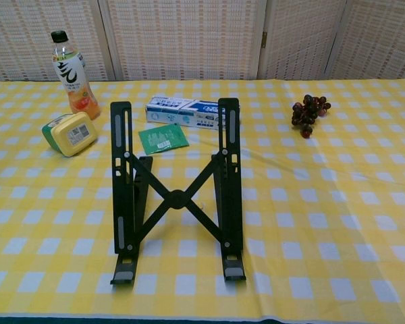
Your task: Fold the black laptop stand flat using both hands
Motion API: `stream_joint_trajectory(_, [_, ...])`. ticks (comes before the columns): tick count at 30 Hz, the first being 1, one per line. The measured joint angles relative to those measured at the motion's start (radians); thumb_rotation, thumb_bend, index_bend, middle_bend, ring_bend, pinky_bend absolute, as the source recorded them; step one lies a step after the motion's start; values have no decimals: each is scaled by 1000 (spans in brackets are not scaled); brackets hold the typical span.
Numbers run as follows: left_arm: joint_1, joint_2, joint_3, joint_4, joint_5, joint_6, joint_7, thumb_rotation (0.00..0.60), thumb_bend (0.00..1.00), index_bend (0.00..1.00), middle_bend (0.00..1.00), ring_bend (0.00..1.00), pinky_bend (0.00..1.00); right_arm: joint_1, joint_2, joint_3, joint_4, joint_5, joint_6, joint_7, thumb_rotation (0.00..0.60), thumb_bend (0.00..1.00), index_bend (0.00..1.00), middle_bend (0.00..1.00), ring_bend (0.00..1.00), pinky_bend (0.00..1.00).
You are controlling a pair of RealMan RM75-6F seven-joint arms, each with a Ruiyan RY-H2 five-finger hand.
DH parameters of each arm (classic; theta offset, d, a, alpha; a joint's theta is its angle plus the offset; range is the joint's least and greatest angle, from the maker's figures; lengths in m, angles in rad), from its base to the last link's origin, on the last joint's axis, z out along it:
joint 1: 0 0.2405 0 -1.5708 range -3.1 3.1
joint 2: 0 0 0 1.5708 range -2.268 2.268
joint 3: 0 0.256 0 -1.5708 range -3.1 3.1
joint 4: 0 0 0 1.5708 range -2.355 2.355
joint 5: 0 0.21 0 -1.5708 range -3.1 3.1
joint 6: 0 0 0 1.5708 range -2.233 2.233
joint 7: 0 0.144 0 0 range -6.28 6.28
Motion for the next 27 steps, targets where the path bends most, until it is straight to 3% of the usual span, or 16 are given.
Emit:
stream_joint_trajectory(16, [-49, 5, -18, 6, -10, -66, -47, 600, 241, 115, 108, 84, 43, 17, 13, -3, -13, -20, -20, 23, 600, 367, 11, 17, 86, 0])
stream_joint_trajectory(27, [-195, 33, -38, 12, -20, -316, -382, 600, 241, 75, 108, 77, 58, 64, 36, 11, -67, -38, -64, -13, 600, 367, 11, 17, 87, 0])
